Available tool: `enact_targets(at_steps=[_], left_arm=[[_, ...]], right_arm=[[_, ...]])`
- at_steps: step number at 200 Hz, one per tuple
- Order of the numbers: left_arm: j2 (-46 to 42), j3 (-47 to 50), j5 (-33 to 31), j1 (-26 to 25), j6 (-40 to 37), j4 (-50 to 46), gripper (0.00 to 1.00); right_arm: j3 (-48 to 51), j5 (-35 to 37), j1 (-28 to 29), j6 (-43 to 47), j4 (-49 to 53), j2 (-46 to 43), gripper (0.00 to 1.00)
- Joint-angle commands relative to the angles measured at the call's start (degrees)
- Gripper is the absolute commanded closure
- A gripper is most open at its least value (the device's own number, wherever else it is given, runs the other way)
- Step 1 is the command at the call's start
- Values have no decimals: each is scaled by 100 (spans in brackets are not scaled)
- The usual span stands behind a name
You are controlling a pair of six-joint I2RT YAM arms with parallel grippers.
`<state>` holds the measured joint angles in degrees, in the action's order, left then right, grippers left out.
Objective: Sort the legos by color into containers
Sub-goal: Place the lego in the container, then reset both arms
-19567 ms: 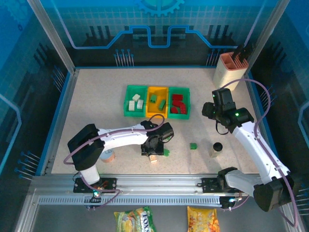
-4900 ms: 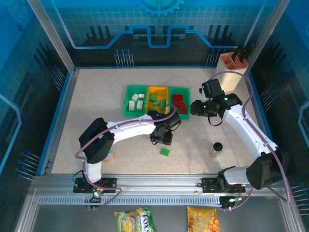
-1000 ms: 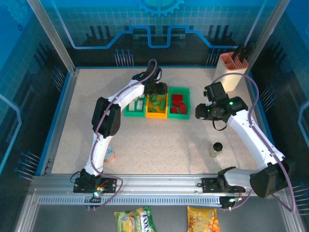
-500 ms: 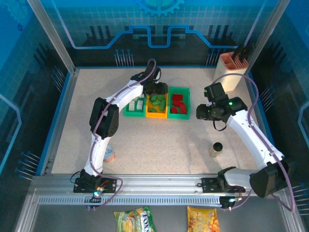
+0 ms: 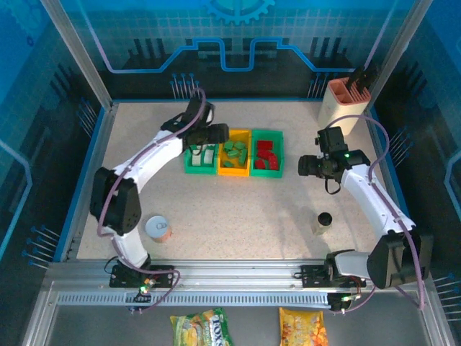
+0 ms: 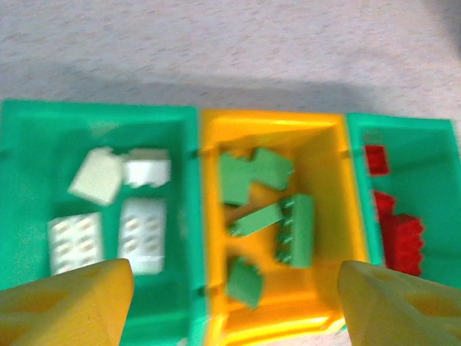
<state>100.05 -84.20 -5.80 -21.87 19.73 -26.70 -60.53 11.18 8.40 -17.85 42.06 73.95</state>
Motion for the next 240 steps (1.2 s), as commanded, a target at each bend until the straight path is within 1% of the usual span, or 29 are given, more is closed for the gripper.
enact_targets(at_steps=[1, 14, 21, 32, 61, 80, 116, 138, 162, 178, 192, 198, 221, 230, 240], left_arm=[[-503, 686, -434, 308, 26, 129, 13], [-817, 1128, -513, 513, 89, 205, 9], [-973, 1354, -563, 630, 123, 249, 6], [-1210, 1735, -609, 816, 171, 353, 1], [-1642, 2508, -798, 1313, 237, 556, 1], [-1809, 2859, -1164, 1571, 181, 647, 1], [-1945, 3542, -2149, 1718, -151, 1322, 2], [-1848, 3903, -2402, 1782, -375, 2010, 1], [-1704, 4260, -2376, 1802, -799, 2878, 1], [-1695, 4677, -2185, 1801, -1282, 3971, 1], [-1674, 5208, -2050, 1815, -1611, 5200, 1], [-1710, 5278, -1976, 1832, -1624, 5310, 1], [-1697, 5564, -1318, 1966, -1689, 6147, 1], [-1579, 5747, -1046, 2007, -1725, 6718, 1], [-1406, 5826, -873, 2028, -1743, 7000, 1]], right_arm=[[168, -125, -224, 216, -666, 169, 11], [198, -112, -303, 237, -853, 308, 7], [212, -100, -351, 254, -952, 378, 0], [223, -85, -411, 296, -1113, 506, 0], [279, 56, -581, 276, -1531, 749, 0], [561, 363, -612, 237, -2081, 766, 0], [1460, 840, -616, 553, -3686, 668, 0], [1729, 976, -617, 783, -4502, 810, 0], [2053, 926, -603, 1015, -5488, 997, 0], [2440, 845, -561, 1200, -6480, 1036, 0], [2656, 635, -556, 1188, -6963, 1132, 0], [2700, 566, -505, 1265, -7077, 1168, 0], [3009, 535, -218, 1719, -7869, 1299, 0], [3021, 593, -118, 1803, -7880, 1305, 0], [3062, 586, -106, 1830, -7952, 1295, 0]])
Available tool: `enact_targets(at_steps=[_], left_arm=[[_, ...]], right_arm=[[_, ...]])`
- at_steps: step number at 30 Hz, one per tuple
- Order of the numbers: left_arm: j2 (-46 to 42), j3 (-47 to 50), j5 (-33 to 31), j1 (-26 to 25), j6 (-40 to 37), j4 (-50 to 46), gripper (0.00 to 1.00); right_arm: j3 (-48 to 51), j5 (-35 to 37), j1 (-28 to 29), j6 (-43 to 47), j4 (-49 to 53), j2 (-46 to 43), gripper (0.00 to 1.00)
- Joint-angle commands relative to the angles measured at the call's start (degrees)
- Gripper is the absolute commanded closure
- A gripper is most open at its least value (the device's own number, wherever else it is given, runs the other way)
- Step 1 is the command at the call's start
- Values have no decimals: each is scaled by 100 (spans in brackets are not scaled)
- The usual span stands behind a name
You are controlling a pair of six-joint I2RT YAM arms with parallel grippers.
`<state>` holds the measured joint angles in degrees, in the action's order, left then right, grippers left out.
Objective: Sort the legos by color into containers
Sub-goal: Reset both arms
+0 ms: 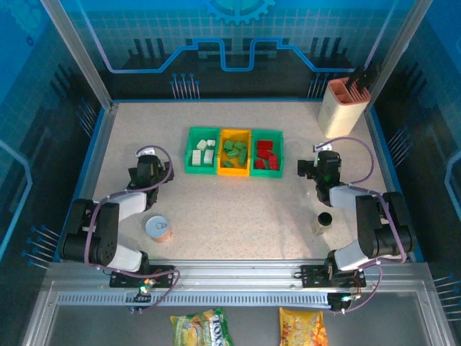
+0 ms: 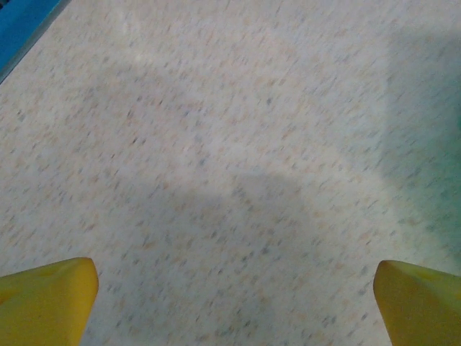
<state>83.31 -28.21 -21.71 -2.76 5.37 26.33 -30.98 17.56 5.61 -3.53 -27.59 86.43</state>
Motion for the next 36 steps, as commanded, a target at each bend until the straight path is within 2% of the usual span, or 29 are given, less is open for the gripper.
enact_targets(at_steps=[1, 3, 6, 7, 9, 11, 13, 15, 36], left_arm=[[289, 236, 720, 123, -316, 1751, 1], [253, 325, 936, 151, -330, 1818, 1], [474, 611, 1115, 162, -393, 2481, 1], [625, 749, 1070, 162, -453, 3015, 1], [514, 712, 932, 162, -339, 2722, 1], [562, 715, 896, 136, -396, 2819, 1], [571, 719, 888, 139, -400, 2850, 1], [557, 711, 888, 129, -388, 2802, 1], [566, 665, 1152, 130, -479, 2729, 1]], right_arm=[[108, -56, 176, 398, -990, 44, 0], [259, -206, 152, 427, -1233, -2, 0], [455, -435, 115, 462, -1529, -48, 0], [491, -509, 104, 459, -1579, -52, 0], [531, -693, 47, 470, -1645, -56, 0], [602, -964, -73, 392, -1753, -20, 0], [875, -1094, -149, 389, -2581, 233, 0], [777, -1018, -130, 341, -2139, 112, 0], [819, -995, -120, 375, -2313, 159, 0]])
